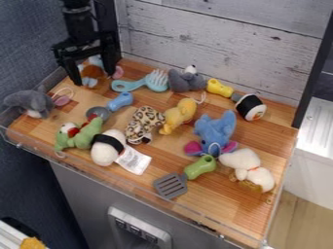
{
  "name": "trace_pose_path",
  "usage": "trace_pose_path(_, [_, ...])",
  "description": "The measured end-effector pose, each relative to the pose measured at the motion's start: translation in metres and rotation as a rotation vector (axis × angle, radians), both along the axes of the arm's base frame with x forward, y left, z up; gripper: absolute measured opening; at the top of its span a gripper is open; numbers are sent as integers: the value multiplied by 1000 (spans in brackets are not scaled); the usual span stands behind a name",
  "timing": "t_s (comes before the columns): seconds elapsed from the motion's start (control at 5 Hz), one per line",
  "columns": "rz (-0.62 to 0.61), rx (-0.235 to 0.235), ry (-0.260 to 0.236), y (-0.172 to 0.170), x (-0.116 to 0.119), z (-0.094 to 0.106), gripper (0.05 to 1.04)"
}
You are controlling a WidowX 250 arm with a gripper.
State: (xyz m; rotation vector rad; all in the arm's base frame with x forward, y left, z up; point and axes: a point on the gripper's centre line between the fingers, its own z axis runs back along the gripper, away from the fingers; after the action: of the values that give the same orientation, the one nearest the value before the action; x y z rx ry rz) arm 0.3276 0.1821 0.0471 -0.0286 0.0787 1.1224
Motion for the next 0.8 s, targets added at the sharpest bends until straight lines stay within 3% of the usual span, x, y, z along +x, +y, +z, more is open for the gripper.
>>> trace_pose_path(0.2, [2,-6,0,8,5,-6,999])
trace_pose_path(0.4, [-110,2,-8,10,11,-4,995])
trace_pose_path(0.8, [-479,-17,-8,-11,24,-10,999])
